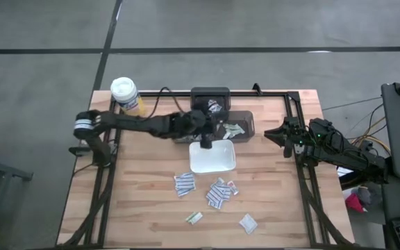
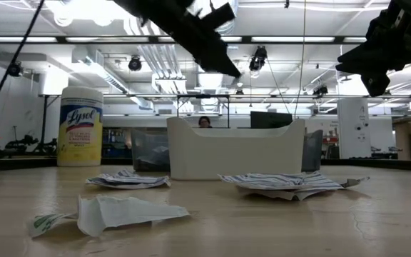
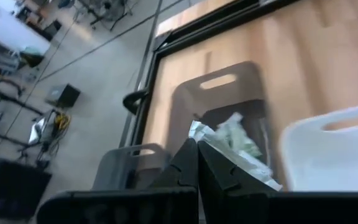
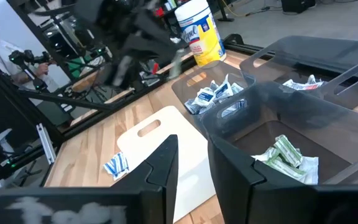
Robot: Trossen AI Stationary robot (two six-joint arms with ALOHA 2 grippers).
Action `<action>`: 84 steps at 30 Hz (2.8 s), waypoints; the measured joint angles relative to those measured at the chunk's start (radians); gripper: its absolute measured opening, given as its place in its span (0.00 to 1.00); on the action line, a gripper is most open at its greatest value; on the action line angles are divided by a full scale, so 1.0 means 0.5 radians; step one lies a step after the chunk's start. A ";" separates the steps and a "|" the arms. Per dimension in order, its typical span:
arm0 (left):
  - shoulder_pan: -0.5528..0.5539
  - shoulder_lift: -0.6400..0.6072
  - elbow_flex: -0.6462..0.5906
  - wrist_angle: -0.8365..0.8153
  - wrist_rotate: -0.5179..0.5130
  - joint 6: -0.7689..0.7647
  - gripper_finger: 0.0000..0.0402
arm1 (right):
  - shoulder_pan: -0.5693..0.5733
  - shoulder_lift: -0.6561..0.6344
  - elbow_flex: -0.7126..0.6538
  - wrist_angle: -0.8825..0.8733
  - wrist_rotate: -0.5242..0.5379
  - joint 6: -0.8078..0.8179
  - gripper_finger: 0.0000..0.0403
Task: Pick & Place First Aid Supplies
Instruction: Put the green bandage into the bottom right black bin
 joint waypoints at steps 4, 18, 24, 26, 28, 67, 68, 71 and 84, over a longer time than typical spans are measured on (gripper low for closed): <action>0.100 0.172 0.112 0.051 -0.001 -0.046 0.00 | -0.001 0.000 0.000 0.000 0.002 -0.020 0.20; 0.188 0.768 0.675 -0.170 0.020 -0.146 0.00 | -0.001 -0.001 0.000 0.000 0.002 -0.046 0.19; 0.215 0.908 0.923 -0.494 0.118 -0.204 0.00 | 0.000 -0.001 0.000 0.000 0.002 -0.046 0.21; 0.234 0.942 0.986 -0.573 0.151 -0.229 0.00 | -0.001 -0.001 0.000 0.000 0.002 -0.046 0.22; 0.258 0.964 1.020 -0.637 0.219 -0.262 0.00 | -0.001 0.000 0.000 0.000 0.002 -0.046 0.22; 0.367 0.988 0.992 -0.785 0.597 -0.471 0.02 | -0.001 -0.001 0.000 0.003 0.001 -0.030 0.21; 0.371 0.988 0.991 -0.786 0.601 -0.478 0.03 | -0.001 -0.001 0.000 0.003 0.001 -0.030 0.20; 0.376 0.988 0.981 -0.785 0.616 -0.513 0.10 | -0.001 -0.001 0.000 0.003 0.001 -0.030 0.19; 0.380 0.864 1.163 -0.981 0.608 -0.507 0.26 | -0.001 -0.001 0.000 0.003 0.001 -0.030 0.19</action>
